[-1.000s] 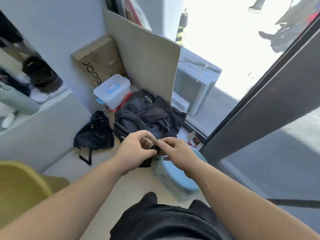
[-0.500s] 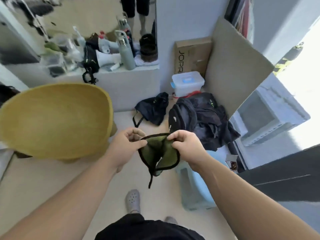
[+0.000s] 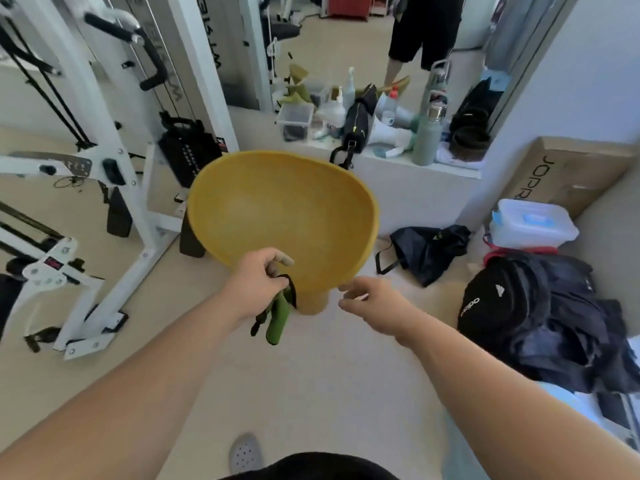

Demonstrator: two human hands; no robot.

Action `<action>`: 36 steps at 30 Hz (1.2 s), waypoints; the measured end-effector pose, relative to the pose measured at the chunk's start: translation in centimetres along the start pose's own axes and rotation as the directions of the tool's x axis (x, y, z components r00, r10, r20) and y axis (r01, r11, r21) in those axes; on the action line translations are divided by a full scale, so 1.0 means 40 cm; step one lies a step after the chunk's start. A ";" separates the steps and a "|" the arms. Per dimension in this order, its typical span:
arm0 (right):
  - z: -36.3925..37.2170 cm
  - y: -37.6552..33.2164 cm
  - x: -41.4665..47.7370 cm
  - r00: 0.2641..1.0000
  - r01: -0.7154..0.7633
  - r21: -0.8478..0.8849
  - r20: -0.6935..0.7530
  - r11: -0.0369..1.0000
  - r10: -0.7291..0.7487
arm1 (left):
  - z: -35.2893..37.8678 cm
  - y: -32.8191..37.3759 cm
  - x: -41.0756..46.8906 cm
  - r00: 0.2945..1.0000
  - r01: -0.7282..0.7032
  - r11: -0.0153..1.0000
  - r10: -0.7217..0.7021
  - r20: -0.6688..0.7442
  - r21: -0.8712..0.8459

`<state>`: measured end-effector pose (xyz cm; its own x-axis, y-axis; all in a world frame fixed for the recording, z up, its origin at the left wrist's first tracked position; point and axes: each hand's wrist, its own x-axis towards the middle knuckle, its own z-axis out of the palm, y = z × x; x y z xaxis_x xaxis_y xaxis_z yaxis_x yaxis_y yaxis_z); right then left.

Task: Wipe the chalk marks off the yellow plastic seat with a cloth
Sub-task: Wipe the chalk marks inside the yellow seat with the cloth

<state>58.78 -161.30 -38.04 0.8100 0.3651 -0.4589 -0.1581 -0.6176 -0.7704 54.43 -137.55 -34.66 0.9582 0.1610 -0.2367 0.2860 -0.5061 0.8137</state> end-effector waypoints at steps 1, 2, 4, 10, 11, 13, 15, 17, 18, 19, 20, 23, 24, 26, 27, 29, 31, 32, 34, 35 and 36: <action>0.066 -0.038 0.034 1.000 0.005 -0.007 0.021 1.000 -0.005 | -0.055 -0.026 0.008 1.000 -0.018 0.999 0.018 0.018 0.034; 0.133 -0.079 0.067 0.999 0.012 -0.027 0.051 1.000 -0.011 | -0.112 -0.051 0.015 0.999 -0.032 0.997 0.029 0.042 0.066; 0.255 -0.157 0.127 0.993 0.036 -0.092 0.112 0.995 -0.026 | -0.220 -0.088 0.025 0.995 -0.050 0.994 0.040 0.096 0.102; 0.460 -0.368 0.290 0.962 0.203 -0.149 0.215 0.968 -0.169 | -0.451 -0.146 0.100 0.980 -0.057 0.998 0.052 0.194 0.022; 0.472 -0.390 0.324 0.953 0.235 -0.159 0.232 0.959 -0.196 | -0.476 -0.157 0.124 0.977 -0.056 0.998 0.051 0.206 0.017; 0.482 -0.425 0.406 0.943 0.258 -0.201 0.266 0.945 -0.201 | -0.519 -0.183 0.182 0.980 -0.036 0.999 0.033 0.197 0.008; 0.469 -0.450 0.500 0.945 0.249 -0.252 0.275 0.935 -0.178 | -0.559 -0.213 0.249 0.990 -0.005 1.000 0.005 0.138 -0.003; 0.443 -0.463 0.609 0.948 0.244 -0.287 0.269 0.926 -0.167 | -0.594 -0.252 0.330 0.998 0.030 0.999 -0.031 0.054 0.020; 0.427 -0.466 0.664 0.947 0.249 -0.300 0.277 0.921 -0.165 | -0.609 -0.275 0.375 0.998 0.057 0.997 -0.058 0.009 0.050; 0.412 -0.470 0.719 0.943 0.254 -0.316 0.289 0.914 -0.162 | -0.623 -0.298 0.420 0.995 0.094 0.992 -0.091 -0.033 0.082; 0.397 -0.475 0.772 0.940 0.255 -0.328 0.304 0.910 -0.154 | -0.635 -0.320 0.463 0.990 0.131 0.986 -0.124 -0.068 0.108; 0.358 -0.506 0.903 0.929 0.253 -0.325 0.345 0.911 -0.135 | -0.660 -0.375 0.579 0.972 0.216 0.961 -0.194 -0.134 0.176; 0.347 -0.521 0.941 0.927 0.249 -0.328 0.353 0.911 -0.127 | -0.667 -0.388 0.613 0.965 0.239 0.951 -0.212 -0.152 0.197; 0.327 -0.558 1.012 0.923 0.248 -0.337 0.367 0.908 -0.116 | -0.682 -0.406 0.678 0.951 0.287 0.928 -0.246 -0.190 0.237; 0.318 -0.575 1.047 0.923 0.250 -0.337 0.367 0.908 -0.117 | -0.690 -0.414 0.712 0.946 0.299 0.922 -0.251 -0.207 0.247; 0.303 -0.604 1.116 0.926 0.252 -0.317 0.355 0.914 -0.132 | -0.704 -0.428 0.781 0.943 0.300 0.919 -0.244 -0.228 0.255; 0.295 -0.615 1.182 0.939 0.217 -0.269 0.321 0.938 -0.125 | -0.717 -0.451 0.858 0.944 0.301 0.916 -0.246 -0.221 0.265; 0.292 -0.615 1.213 0.949 0.189 -0.236 0.294 0.953 -0.116 | -0.721 -0.467 0.901 0.947 0.297 0.913 -0.243 -0.210 0.281; 0.294 -0.604 1.269 0.967 0.121 -0.168 0.242 0.978 -0.078 | -0.729 -0.504 0.987 0.954 0.289 0.900 -0.242 -0.176 0.327; 0.300 -0.592 1.297 0.975 0.087 -0.135 0.217 0.987 -0.056 | -0.730 -0.524 1.031 0.957 0.285 0.895 -0.246 -0.153 0.342; 0.306 -0.576 1.325 0.982 0.049 -0.093 0.188 0.995 -0.031 | -0.729 -0.549 1.075 0.961 0.277 0.892 -0.249 -0.124 0.357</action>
<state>98.44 -119.18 -50.04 0.6940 0.5082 -0.5100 -0.0654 -0.6609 -0.7477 89.01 -94.83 -47.23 0.8477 0.3855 -0.3644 0.5248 -0.7091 0.4709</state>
